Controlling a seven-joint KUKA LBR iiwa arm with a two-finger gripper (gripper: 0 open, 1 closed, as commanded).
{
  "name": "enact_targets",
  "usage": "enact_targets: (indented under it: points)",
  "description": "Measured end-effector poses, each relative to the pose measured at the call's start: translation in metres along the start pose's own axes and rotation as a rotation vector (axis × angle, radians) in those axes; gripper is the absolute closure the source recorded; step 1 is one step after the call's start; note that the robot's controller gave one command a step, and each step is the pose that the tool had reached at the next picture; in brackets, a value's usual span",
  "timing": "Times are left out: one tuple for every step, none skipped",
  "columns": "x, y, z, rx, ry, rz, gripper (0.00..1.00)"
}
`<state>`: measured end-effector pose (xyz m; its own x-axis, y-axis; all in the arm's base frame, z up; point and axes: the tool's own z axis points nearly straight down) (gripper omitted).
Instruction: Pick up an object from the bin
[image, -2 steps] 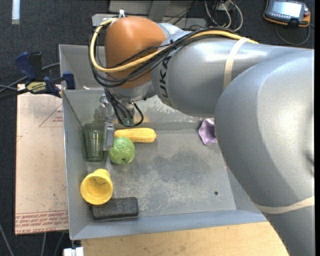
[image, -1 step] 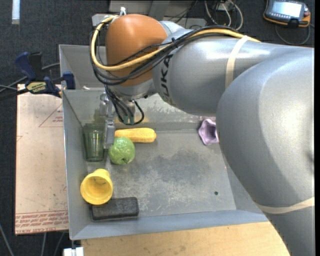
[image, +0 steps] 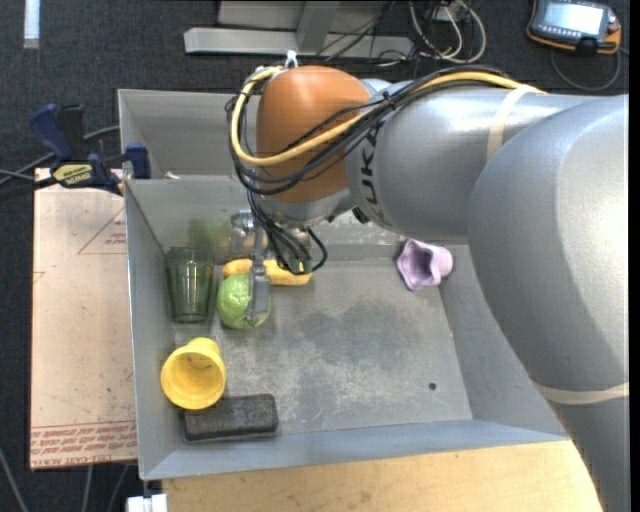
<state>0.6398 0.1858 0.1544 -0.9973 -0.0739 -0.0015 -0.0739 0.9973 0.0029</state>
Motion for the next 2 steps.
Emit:
enact_targets:
  points:
    - [0.016, -0.052, 0.031, 0.004, 0.006, -0.045, 0.00]
    - [0.017, -0.010, 0.058, 0.001, -0.002, -0.194, 0.00]
